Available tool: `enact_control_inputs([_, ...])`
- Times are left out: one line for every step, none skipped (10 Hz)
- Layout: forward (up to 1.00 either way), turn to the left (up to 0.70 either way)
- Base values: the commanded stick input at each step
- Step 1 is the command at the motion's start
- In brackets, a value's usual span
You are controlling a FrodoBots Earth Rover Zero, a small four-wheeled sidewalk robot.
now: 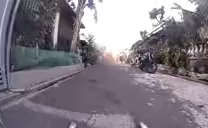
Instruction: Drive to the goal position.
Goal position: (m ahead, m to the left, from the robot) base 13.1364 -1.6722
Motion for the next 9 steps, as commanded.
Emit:
enact_control_inputs([0.70,0.00])
enact_control_inputs([0.70,0.00])
enact_control_inputs([0.70,0.00])
enact_control_inputs([0.70,0.00])
enact_control_inputs([0.70,0.00])
enact_control_inputs([0.70,0.00])
enact_control_inputs([0.70,0.00])
enact_control_inputs([0.70,0.00])
enact_control_inputs([0.70,0.00])
